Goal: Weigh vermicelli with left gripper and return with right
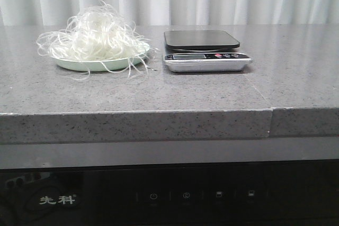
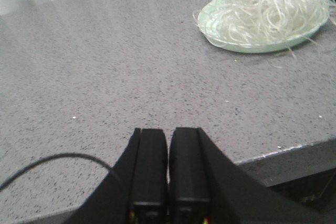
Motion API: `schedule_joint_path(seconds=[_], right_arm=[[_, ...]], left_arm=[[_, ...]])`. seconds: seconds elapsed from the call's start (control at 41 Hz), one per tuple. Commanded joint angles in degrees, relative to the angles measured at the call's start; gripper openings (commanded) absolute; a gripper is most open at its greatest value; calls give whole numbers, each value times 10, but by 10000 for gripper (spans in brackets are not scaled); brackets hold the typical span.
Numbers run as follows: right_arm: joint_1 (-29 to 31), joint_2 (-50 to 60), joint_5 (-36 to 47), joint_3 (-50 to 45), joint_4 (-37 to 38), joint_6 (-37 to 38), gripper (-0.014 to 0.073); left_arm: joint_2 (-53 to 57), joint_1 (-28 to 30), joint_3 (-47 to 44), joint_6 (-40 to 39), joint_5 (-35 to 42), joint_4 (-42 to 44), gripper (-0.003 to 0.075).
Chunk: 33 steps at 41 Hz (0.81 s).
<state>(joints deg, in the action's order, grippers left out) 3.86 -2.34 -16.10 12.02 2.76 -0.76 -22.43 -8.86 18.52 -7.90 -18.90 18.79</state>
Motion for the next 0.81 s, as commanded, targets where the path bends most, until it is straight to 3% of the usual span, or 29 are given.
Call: schedule_joint_path(seconds=[0.0, 0.146, 0.317, 0.537, 0.781], right_arm=[[4, -5, 46, 14, 10, 0, 151], [4, -5, 46, 14, 10, 0, 151], [4, -5, 46, 14, 10, 0, 151], [4, -5, 46, 14, 10, 0, 151], [4, -5, 45, 14, 10, 0, 151]], left_arm=[[22, 29, -10, -6, 57, -40, 138], [82, 96, -84, -6, 167, -67, 138], [143, 124, -176, -6, 273, -68, 138], [244, 122, -191, -6, 151, -69, 138], [239, 117, -191, -6, 136, -70, 138]])
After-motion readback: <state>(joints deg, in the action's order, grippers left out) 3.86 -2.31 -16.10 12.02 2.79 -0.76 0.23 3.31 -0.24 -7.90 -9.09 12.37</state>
